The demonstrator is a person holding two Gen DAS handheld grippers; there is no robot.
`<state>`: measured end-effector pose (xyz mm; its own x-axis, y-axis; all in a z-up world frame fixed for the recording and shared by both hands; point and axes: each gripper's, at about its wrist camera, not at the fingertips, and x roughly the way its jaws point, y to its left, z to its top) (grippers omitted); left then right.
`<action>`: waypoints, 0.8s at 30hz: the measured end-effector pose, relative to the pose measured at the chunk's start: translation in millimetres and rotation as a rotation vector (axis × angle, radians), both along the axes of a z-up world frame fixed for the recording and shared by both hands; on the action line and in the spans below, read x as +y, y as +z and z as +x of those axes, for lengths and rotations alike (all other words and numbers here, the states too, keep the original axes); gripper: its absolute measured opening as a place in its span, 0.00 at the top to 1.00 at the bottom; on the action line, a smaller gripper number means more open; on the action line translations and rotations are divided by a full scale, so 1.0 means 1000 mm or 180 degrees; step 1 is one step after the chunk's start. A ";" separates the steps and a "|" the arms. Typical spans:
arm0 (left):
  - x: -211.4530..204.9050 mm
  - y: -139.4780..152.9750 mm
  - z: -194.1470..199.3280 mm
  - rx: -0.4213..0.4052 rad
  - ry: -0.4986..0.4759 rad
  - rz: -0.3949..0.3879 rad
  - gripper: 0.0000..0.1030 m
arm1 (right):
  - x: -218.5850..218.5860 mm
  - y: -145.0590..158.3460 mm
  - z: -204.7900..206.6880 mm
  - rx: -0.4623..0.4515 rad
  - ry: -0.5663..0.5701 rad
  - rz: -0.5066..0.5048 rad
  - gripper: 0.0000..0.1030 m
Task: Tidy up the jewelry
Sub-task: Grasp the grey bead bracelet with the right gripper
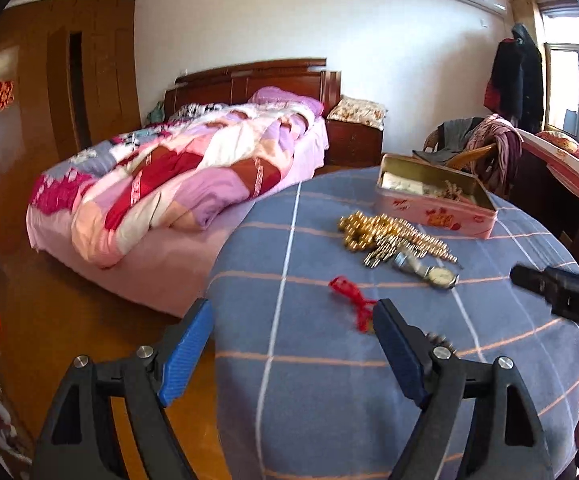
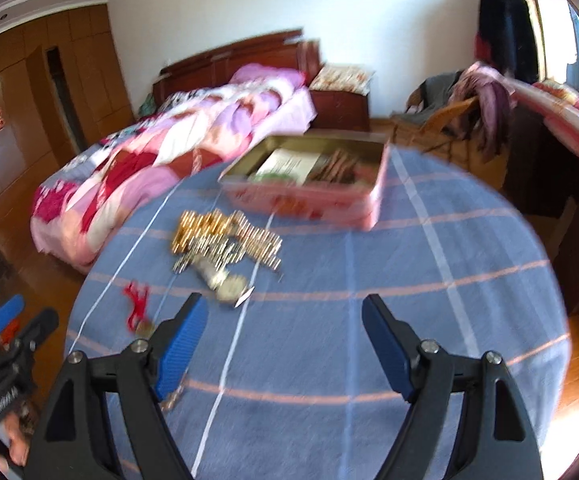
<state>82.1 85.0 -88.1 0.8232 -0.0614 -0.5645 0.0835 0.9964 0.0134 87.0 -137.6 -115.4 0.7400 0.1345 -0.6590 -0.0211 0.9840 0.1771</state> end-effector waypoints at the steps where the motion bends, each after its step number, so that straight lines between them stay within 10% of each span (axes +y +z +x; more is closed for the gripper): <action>1: 0.004 -0.003 0.001 0.0042 0.0025 -0.0005 0.20 | 0.004 -0.005 0.000 0.0061 0.0073 0.0033 0.20; 18: 0.017 -0.011 0.019 0.0187 0.0006 -0.0065 0.19 | 0.091 -0.041 0.017 0.0611 0.1060 -0.0486 0.16; 24: -0.002 -0.010 0.026 0.0212 -0.0202 -0.0002 0.19 | 0.080 -0.038 0.014 0.0546 0.1096 -0.0748 0.68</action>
